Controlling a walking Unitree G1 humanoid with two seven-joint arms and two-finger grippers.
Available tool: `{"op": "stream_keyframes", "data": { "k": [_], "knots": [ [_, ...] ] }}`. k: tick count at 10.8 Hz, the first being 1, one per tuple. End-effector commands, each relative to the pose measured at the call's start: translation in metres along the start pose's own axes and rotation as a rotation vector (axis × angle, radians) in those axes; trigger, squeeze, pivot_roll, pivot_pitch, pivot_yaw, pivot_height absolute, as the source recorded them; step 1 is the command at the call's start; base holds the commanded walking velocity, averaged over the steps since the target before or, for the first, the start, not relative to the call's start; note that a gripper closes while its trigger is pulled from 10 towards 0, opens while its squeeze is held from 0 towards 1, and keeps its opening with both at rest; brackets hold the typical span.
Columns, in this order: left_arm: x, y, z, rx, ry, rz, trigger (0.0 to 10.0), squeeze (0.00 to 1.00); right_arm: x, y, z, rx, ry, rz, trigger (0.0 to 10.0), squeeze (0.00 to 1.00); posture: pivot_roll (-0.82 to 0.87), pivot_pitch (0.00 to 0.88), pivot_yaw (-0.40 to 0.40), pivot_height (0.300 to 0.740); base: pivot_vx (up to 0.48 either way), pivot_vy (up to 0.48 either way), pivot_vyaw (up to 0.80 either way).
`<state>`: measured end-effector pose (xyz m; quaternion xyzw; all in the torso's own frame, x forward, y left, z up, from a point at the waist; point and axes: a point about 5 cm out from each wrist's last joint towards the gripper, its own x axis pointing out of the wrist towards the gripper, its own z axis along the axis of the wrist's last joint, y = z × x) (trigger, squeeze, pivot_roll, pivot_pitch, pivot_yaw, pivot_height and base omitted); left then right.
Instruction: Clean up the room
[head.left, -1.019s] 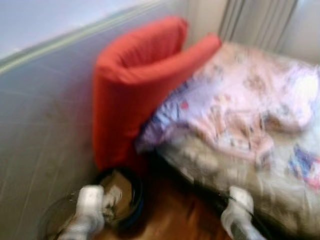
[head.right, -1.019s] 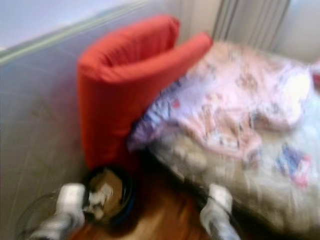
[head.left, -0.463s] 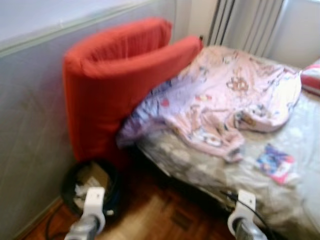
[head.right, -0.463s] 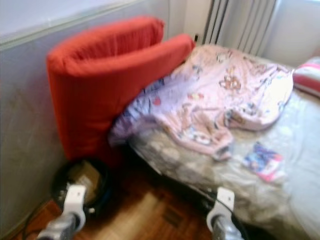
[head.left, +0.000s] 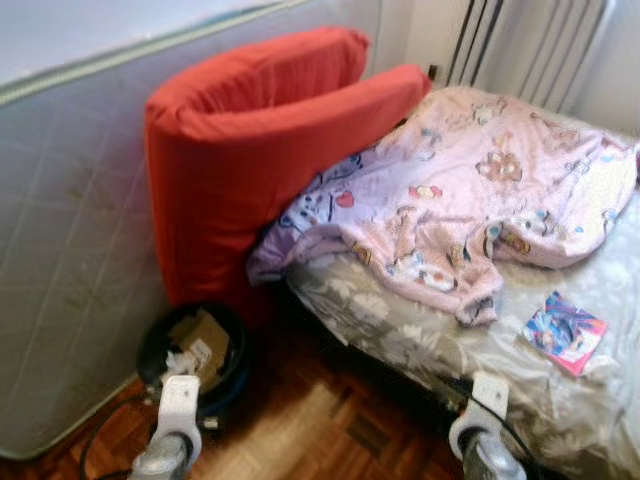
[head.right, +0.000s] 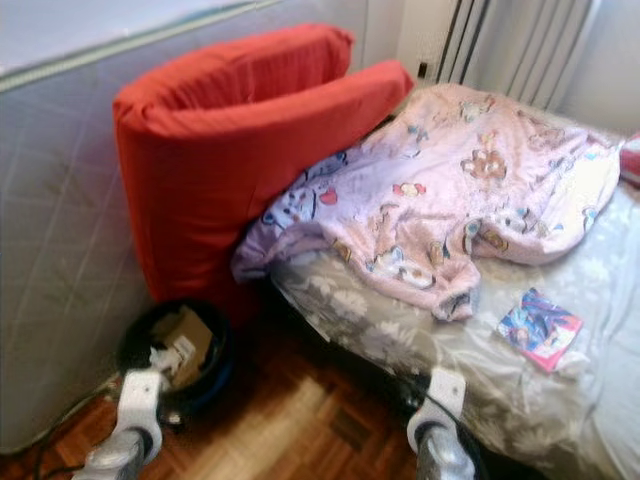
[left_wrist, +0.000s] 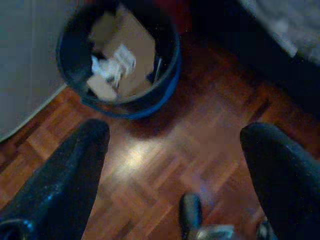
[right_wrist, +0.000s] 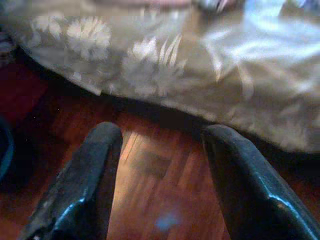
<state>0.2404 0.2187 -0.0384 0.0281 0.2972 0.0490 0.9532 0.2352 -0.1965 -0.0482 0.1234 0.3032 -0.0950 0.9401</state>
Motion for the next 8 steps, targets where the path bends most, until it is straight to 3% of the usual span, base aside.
{"op": "stream_keyframes", "data": {
  "k": [1, 2, 3, 4, 5, 8],
  "knots": [
    [-0.002, 0.003, -0.001, -0.011, -0.021, 0.017, 10.0, 0.00, -0.001, -0.001, 0.003, -0.030, -0.034, -0.001, 10.0, 0.00, 0.17, 0.059, -0.074, 0.740, 0.000, 0.000, 0.00],
    [0.000, 0.008, 0.012, 0.006, -0.096, 0.025, 10.0, 0.00, -0.002, -0.004, 0.003, 0.002, -0.057, -0.008, 10.0, 0.00, 0.16, 0.060, -0.084, 0.740, 0.000, 0.000, 0.00],
    [0.003, 0.016, 0.035, 0.039, -0.200, 0.050, 10.0, 0.00, 0.002, -0.011, 0.044, -0.083, -0.244, 0.025, 10.0, 0.00, 0.16, 0.058, -0.101, 0.740, 0.000, 0.000, 0.00],
    [0.002, 0.015, 0.035, -0.009, -0.212, 0.041, 10.0, 0.00, 0.000, -0.015, 0.050, -0.110, -0.283, 0.038, 10.0, 0.00, 0.16, 0.055, -0.117, 0.740, 0.000, 0.000, 0.00],
    [0.001, 0.012, 0.037, 0.055, -0.248, 0.042, 10.0, 0.00, -0.004, -0.028, 0.046, -0.159, -0.279, 0.041, 10.0, 0.00, 0.16, 0.035, -0.143, 0.740, 0.000, 0.000, 0.00],
    [-0.005, 0.007, 0.036, 0.040, -0.328, 0.016, 10.0, 0.00, -0.015, -0.050, 0.035, -0.134, -0.294, -0.017, 10.0, 0.00, 0.16, 0.016, -0.163, 0.740, 0.000, 0.000, 0.00]
  ]
}}
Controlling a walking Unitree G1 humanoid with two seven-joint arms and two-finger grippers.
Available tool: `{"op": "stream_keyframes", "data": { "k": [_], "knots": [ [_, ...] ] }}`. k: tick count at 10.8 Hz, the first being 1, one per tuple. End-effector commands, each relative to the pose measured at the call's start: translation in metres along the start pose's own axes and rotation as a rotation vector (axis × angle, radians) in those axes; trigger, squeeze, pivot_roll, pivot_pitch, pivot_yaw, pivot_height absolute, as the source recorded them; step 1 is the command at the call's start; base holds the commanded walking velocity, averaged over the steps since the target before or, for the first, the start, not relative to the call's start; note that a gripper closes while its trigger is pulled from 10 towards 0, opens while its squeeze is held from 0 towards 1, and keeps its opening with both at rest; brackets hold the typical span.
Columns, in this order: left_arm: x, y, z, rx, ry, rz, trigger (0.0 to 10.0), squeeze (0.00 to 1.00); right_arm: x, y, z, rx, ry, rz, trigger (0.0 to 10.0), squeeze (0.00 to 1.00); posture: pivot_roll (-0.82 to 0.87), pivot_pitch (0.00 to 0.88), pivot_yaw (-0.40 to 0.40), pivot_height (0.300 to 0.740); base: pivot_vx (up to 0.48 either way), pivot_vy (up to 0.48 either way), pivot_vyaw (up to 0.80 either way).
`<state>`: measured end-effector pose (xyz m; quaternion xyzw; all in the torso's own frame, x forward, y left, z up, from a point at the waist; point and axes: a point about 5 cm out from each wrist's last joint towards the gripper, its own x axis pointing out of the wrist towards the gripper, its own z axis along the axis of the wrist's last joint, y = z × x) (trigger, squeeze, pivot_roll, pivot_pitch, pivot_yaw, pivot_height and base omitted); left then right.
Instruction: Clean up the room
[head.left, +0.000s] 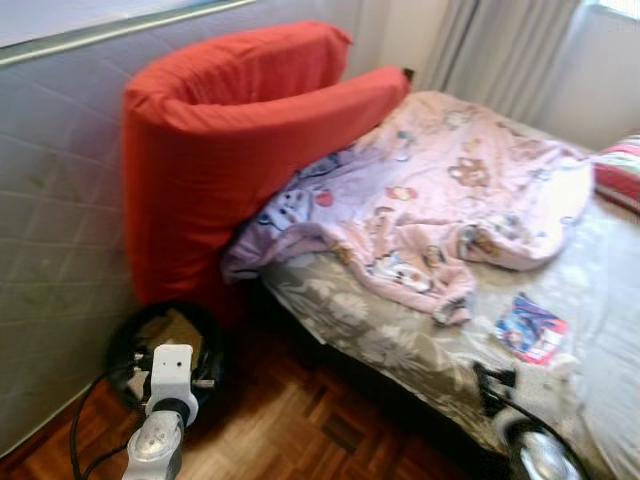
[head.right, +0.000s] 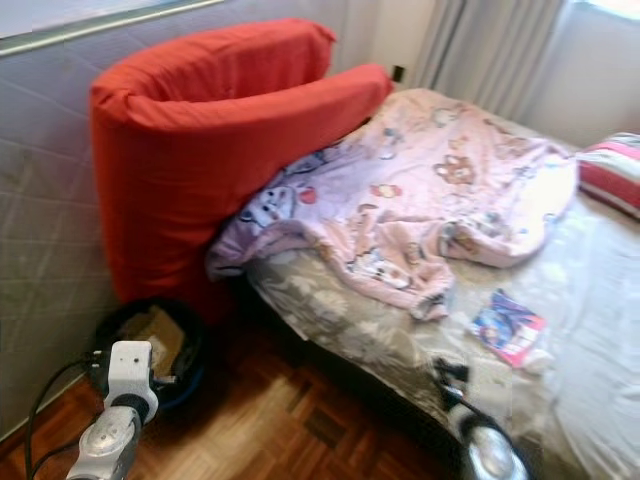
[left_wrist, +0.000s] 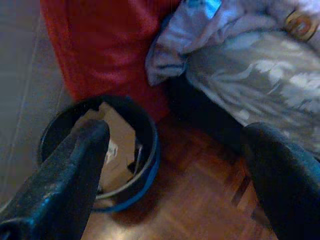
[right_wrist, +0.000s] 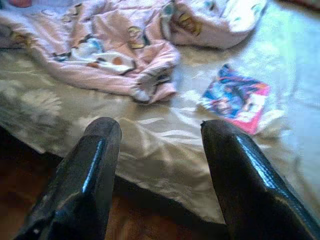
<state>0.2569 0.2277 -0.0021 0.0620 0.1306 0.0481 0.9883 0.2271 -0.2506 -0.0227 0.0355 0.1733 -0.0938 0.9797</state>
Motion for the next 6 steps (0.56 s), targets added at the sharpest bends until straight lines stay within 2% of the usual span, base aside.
{"op": "stream_keyframes", "data": {
  "k": [1, 3, 4, 6],
  "knots": [
    [-0.013, 0.003, -0.015, -0.011, 0.027, -0.004, 10.0, 0.00, -0.008, -0.011, -0.004, -0.020, -0.017, -0.031, 10.0, 0.00, 0.16, 0.000, -0.141, 0.740, 0.000, 0.000, 0.00],
    [-0.035, 0.015, -0.038, 0.006, 0.105, -0.003, 10.0, 0.00, -0.036, -0.014, -0.036, 0.056, 0.030, -0.130, 10.0, 0.00, 0.16, 0.000, -0.093, 0.740, 0.000, 0.000, 0.00],
    [-0.040, 0.020, -0.045, 0.025, 0.148, -0.014, 10.0, 0.00, -0.051, -0.004, -0.056, 0.089, 0.090, -0.133, 10.0, 0.00, 0.16, 0.002, -0.058, 0.740, 0.000, 0.000, 0.00],
    [-0.039, 0.027, -0.048, 0.044, 0.196, -0.033, 10.0, 0.00, -0.078, 0.012, -0.094, 0.131, 0.271, -0.162, 10.0, 0.00, 0.16, 0.011, -0.017, 0.740, 0.000, 0.000, 0.00]
  ]
}}
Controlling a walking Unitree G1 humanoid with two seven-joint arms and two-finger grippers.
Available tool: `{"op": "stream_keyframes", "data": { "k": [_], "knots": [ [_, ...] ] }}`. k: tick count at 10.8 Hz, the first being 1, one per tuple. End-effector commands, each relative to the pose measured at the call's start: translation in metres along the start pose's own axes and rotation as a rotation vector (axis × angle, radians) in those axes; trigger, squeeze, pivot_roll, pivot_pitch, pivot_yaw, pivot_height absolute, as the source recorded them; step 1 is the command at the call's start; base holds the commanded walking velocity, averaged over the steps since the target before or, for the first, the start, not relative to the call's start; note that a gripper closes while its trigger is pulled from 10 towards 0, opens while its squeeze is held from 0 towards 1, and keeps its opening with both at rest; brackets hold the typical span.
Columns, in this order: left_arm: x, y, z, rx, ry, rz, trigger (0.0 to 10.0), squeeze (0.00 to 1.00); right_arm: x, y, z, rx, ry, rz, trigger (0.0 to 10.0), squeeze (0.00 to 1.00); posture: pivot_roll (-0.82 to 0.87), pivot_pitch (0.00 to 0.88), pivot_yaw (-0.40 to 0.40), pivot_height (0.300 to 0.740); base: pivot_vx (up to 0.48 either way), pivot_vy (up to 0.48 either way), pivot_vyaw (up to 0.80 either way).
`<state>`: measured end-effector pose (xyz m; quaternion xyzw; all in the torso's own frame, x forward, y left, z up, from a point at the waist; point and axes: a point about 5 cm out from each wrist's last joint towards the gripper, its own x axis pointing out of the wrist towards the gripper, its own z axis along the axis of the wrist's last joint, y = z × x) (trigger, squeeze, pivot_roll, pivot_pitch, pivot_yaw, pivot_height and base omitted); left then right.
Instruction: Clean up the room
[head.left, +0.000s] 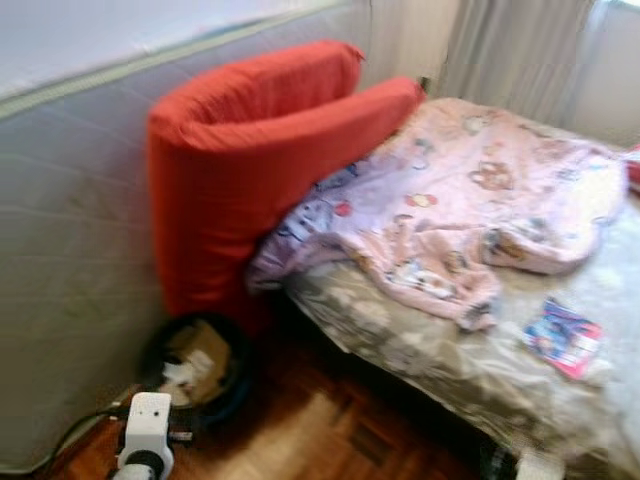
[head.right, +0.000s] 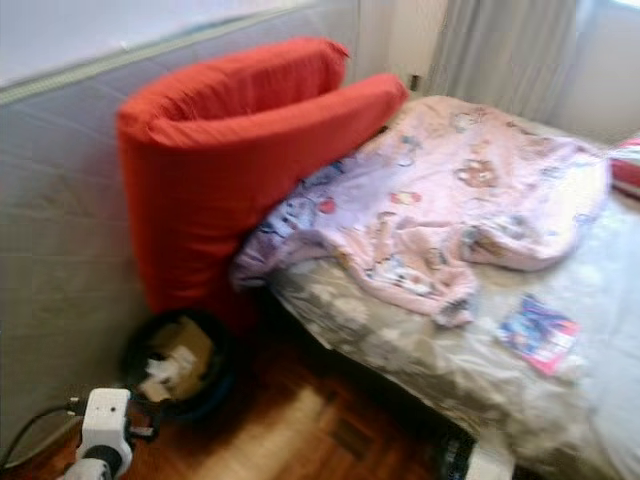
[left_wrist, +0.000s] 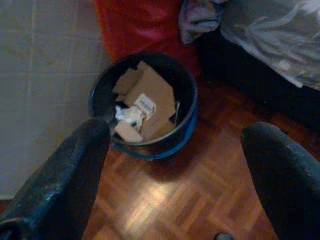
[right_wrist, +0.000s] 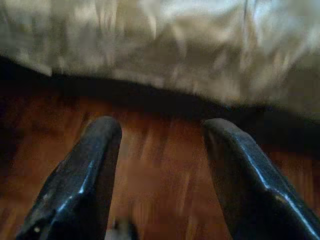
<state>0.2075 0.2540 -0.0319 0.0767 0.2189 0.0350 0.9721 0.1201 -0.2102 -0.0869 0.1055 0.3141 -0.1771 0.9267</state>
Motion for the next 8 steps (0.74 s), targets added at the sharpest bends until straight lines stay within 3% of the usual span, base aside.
{"op": "stream_keyframes", "data": {
  "k": [1, 5, 7, 8],
  "knots": [
    [0.001, 0.003, -0.006, -0.017, 0.072, -0.001, 10.0, 0.00, -0.005, -0.005, -0.013, 0.048, 0.081, -0.056, 10.0, 0.00, 0.18, 0.012, 0.007, 0.740, 0.000, 0.000, 0.00],
    [-0.004, -0.009, -0.034, -0.058, 0.333, 0.008, 10.0, 0.00, -0.002, -0.004, -0.021, 0.007, 0.228, -0.050, 10.0, 0.00, 0.19, 0.000, 0.000, 0.740, 0.000, 0.000, 0.00],
    [-0.011, -0.008, -0.045, -0.081, 0.387, 0.028, 10.0, 0.00, -0.001, -0.011, -0.021, 0.012, 0.270, -0.062, 10.0, 0.00, 0.18, 0.028, -0.010, 0.740, 0.000, 0.000, 0.00],
    [-0.014, -0.004, -0.048, -0.063, 0.411, 0.021, 10.0, 0.00, 0.003, -0.001, -0.019, -0.009, 0.285, -0.018, 10.0, 0.00, 0.19, 0.024, -0.001, 0.740, 0.000, 0.000, 0.00]
  ]
}}
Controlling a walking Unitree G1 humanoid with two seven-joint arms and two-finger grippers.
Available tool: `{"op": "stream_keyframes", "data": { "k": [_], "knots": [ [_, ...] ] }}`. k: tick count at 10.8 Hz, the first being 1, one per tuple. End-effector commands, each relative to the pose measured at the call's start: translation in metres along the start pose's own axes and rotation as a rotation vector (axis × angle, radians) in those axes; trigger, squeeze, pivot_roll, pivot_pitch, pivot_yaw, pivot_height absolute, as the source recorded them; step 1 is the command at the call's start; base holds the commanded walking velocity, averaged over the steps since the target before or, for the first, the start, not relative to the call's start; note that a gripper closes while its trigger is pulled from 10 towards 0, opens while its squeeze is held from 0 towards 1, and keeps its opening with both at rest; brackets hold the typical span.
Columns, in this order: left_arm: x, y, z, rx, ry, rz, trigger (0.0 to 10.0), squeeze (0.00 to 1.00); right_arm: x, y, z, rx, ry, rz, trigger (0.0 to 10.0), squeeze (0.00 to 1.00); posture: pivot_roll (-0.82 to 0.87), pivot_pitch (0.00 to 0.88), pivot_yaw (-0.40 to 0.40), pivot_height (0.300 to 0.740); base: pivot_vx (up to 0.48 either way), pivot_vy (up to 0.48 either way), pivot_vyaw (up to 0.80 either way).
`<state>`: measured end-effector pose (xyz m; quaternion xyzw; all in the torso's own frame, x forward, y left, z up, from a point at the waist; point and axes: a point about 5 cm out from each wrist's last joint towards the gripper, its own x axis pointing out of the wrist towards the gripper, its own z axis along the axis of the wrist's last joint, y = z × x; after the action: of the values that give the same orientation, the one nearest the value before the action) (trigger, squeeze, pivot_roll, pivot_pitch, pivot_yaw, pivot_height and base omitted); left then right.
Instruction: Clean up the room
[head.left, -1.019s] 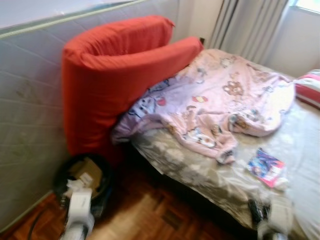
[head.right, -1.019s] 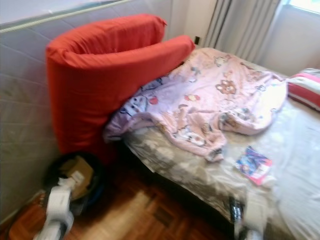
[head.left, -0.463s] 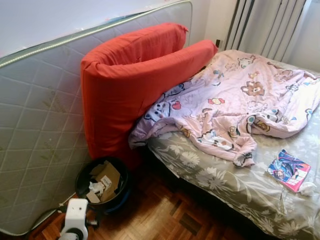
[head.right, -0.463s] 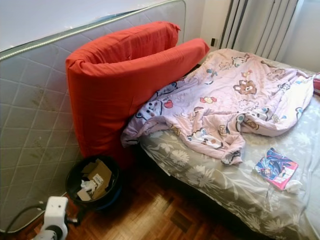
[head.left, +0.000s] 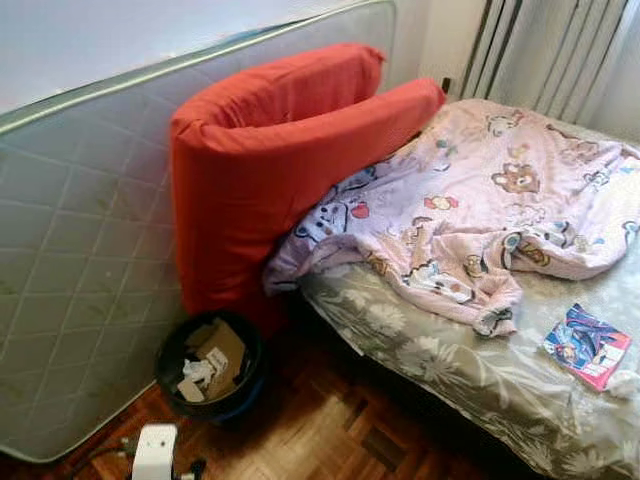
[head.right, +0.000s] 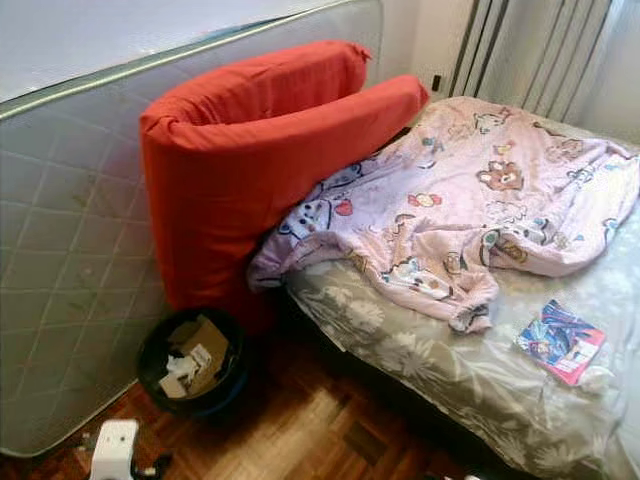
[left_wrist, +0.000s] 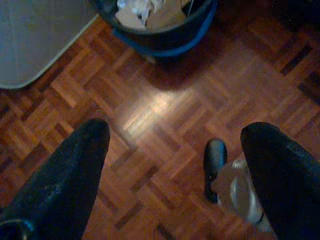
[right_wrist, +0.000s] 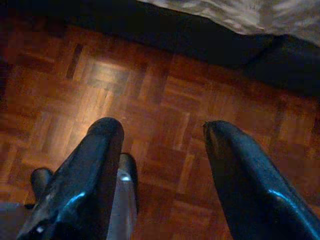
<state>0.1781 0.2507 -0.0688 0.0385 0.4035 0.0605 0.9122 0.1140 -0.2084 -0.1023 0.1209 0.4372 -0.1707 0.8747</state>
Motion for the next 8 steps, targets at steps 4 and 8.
{"op": "stream_keyframes", "data": {
  "k": [4, 8],
  "knots": [
    [-0.005, 0.007, -0.014, 0.021, 0.047, -0.003, 10.0, 0.00, 0.004, 0.016, 0.005, -0.038, 0.023, 0.061, 10.0, 0.00, 0.14, 0.038, 0.004, 0.740, 0.000, 0.000, 0.00],
    [-0.008, -0.014, -0.031, 0.043, 0.101, -0.045, 10.0, 0.00, 0.004, -0.006, 0.008, -0.046, 0.058, 0.024, 10.0, 0.00, 0.14, 0.059, -0.030, 0.740, 0.000, 0.000, 0.00]
  ]
}}
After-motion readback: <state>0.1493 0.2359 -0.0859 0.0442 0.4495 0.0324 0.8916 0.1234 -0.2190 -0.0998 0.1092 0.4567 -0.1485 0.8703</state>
